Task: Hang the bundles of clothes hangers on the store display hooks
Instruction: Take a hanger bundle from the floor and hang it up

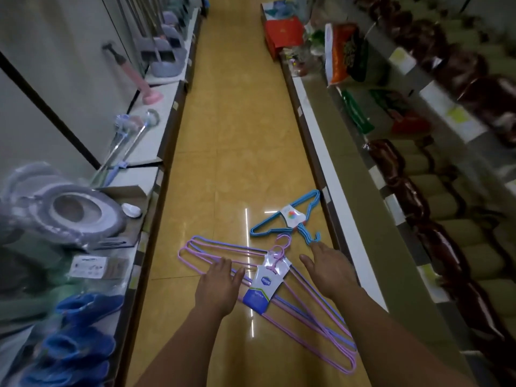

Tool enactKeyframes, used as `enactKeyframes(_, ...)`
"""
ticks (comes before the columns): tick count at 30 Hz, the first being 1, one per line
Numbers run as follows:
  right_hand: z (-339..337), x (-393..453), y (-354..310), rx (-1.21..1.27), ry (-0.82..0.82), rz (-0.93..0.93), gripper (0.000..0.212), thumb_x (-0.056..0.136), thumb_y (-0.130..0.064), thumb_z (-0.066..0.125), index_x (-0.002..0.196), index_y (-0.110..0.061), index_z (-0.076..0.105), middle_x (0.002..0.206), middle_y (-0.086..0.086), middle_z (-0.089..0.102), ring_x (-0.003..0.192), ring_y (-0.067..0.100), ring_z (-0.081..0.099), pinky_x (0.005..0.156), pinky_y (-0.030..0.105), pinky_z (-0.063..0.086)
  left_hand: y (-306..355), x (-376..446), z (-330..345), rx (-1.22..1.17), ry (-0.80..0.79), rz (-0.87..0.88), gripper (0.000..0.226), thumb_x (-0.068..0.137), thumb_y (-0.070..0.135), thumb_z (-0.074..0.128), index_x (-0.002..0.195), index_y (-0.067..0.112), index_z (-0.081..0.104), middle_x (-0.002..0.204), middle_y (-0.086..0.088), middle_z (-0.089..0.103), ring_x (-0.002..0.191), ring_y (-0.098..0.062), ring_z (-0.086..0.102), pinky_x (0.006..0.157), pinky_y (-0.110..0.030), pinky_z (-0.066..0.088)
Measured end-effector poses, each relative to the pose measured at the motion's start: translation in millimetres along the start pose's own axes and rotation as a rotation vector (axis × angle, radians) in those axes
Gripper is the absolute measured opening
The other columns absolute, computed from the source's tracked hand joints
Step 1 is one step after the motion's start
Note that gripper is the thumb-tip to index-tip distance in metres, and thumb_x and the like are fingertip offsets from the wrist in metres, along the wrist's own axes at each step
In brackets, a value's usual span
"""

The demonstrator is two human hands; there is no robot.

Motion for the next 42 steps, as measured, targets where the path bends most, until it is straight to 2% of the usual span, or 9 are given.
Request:
enactKeyframes(11,259,126,45,-0.009,-0.176,-0.012,0.042,0.104,-0.035,0.029,0.140,-0.017,0.040,0.139,0.009,0.045,0.123,0.029,0.046,0.101,0.037,0.037,-39,153,236,0.029,-0.112,0.032,0.059,0.101,0.047,0.027,0.150,0.015,0.025,0.158,-0.003,0.021,0.144,-0.018,0.022,0.114,-0.034,0.024)
enactKeyframes(17,379,172,74,0.123,-0.260,0.112,0.050,0.100,-0.049,0.028,0.129,-0.013,0.047,0.129,0.011,0.055,0.118,0.029,0.053,0.096,0.038,0.042,-51,194,328,0.039,-0.185,0.069,0.054,0.102,0.042,0.031,0.150,0.019,0.023,0.157,-0.004,0.023,0.141,-0.022,0.027,0.111,-0.037,0.031)
enactKeyframes(22,441,191,77,0.201,-0.307,0.136,0.042,0.101,-0.041,0.032,0.122,-0.008,0.047,0.127,0.016,0.054,0.116,0.031,0.051,0.096,0.037,0.041,-51,220,383,-0.092,-0.246,0.056,0.057,0.101,0.041,0.033,0.152,0.021,0.018,0.158,-0.008,0.020,0.140,-0.028,0.028,0.111,-0.039,0.031)
enactKeyframes(28,475,205,80,0.355,-0.364,0.307,0.047,0.101,-0.038,0.032,0.138,-0.009,0.030,0.133,0.017,0.050,0.119,0.035,0.050,0.098,0.041,0.040,-64,236,411,-0.155,-0.316,0.037,0.060,0.101,0.044,0.033,0.153,0.023,0.013,0.158,-0.005,0.019,0.141,-0.028,0.028,0.112,-0.043,0.030)
enactKeyframes(32,477,211,79,0.536,-0.265,0.419,0.043,0.096,-0.045,0.039,0.129,-0.019,0.045,0.129,0.013,0.055,0.116,0.034,0.051,0.098,0.043,0.041,-65,235,421,-0.212,-0.351,0.039,0.062,0.101,0.044,0.035,0.153,0.021,0.012,0.157,-0.005,0.021,0.142,-0.025,0.026,0.113,-0.043,0.029)
enactKeyframes(34,474,211,80,0.643,-0.204,0.458,0.040,0.092,-0.049,0.046,0.123,-0.026,0.057,0.123,0.011,0.060,0.112,0.033,0.053,0.095,0.040,0.043,-65,236,412,-0.207,-0.306,0.046,0.058,0.100,0.039,0.039,0.151,0.020,0.019,0.154,-0.007,0.028,0.138,-0.025,0.033,0.110,-0.042,0.033)
enactKeyframes(37,459,206,81,0.780,-0.099,0.525,0.036,0.092,-0.050,0.050,0.116,-0.028,0.064,0.117,0.003,0.065,0.111,0.029,0.055,0.098,0.040,0.037,-61,237,364,-0.101,-0.030,0.057,0.055,0.098,0.026,0.043,0.148,0.018,0.024,0.144,-0.012,0.040,0.127,-0.026,0.044,0.099,-0.038,0.042)
enactKeyframes(40,439,200,77,0.815,-0.053,0.520,0.033,0.093,-0.046,0.053,0.116,-0.027,0.065,0.114,0.000,0.065,0.113,0.025,0.054,0.100,0.039,0.029,-54,238,311,0.032,0.235,0.030,0.063,0.097,0.018,0.042,0.152,0.020,0.012,0.157,-0.011,0.018,0.143,-0.028,0.021,0.113,-0.040,0.023)
enactKeyframes(42,428,196,72,0.838,-0.042,0.486,0.030,0.092,-0.044,0.055,0.113,-0.026,0.067,0.110,-0.001,0.066,0.110,0.022,0.056,0.103,0.041,0.031,-44,244,289,0.110,0.261,0.026,0.066,0.096,0.015,0.042,0.153,0.023,0.010,0.160,-0.008,0.009,0.147,-0.027,0.008,0.117,-0.044,0.010)
Point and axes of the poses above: each hand's wrist, its own x-axis towards the middle knuckle, its own z-axis out of the palm, y = z × x, the point moved 10 cm from there along x, towards the middle knuckle
